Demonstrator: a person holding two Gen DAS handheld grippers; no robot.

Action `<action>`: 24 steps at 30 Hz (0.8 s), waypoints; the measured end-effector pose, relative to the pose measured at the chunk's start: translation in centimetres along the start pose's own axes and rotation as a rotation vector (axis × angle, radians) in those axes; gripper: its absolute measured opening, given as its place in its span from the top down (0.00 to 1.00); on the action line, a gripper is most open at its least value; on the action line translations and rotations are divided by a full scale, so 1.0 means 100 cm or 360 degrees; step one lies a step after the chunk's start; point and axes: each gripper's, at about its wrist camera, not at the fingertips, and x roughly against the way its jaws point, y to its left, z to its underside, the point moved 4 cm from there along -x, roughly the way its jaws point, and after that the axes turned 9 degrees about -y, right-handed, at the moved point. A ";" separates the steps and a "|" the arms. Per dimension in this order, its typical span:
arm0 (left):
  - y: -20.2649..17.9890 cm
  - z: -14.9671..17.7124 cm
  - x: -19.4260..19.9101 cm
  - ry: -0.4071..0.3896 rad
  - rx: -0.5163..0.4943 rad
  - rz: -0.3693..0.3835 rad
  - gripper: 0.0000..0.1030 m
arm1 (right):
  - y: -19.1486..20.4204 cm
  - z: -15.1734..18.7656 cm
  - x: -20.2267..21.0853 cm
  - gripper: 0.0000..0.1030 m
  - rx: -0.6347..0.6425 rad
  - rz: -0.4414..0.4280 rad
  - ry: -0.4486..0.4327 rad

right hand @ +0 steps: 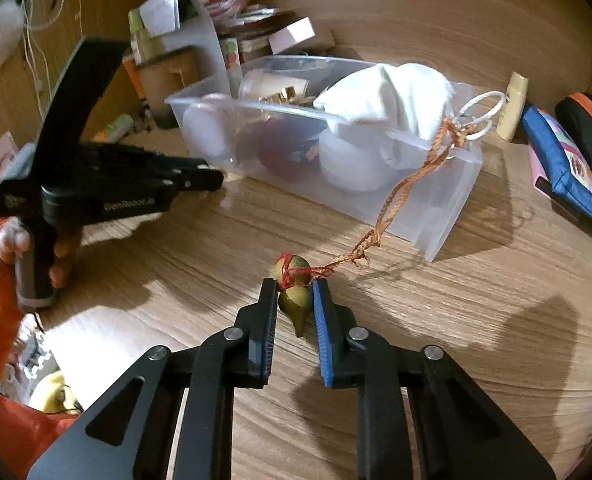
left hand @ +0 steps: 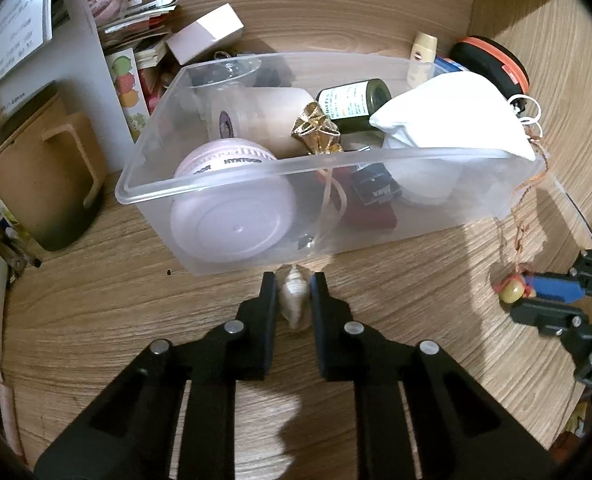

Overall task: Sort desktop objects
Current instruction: 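Grasp the small shell with the left tool while the right tool grasps the gourd charm, then carry the shell and gourd charm with both tools over the bin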

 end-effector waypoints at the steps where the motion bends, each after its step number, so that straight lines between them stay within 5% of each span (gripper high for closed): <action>1: -0.001 0.000 0.000 0.0000 -0.0006 -0.0005 0.85 | -0.001 -0.001 0.001 0.84 -0.0010 -0.0006 -0.0007; 11: -0.008 0.008 0.009 -0.0014 -0.0015 -0.0030 0.85 | -0.013 -0.017 0.022 0.84 -0.0077 -0.0041 -0.0115; 24: -0.007 -0.007 0.052 -0.0193 0.0052 -0.0017 0.85 | -0.005 -0.054 0.044 0.84 -0.0009 -0.0066 -0.0295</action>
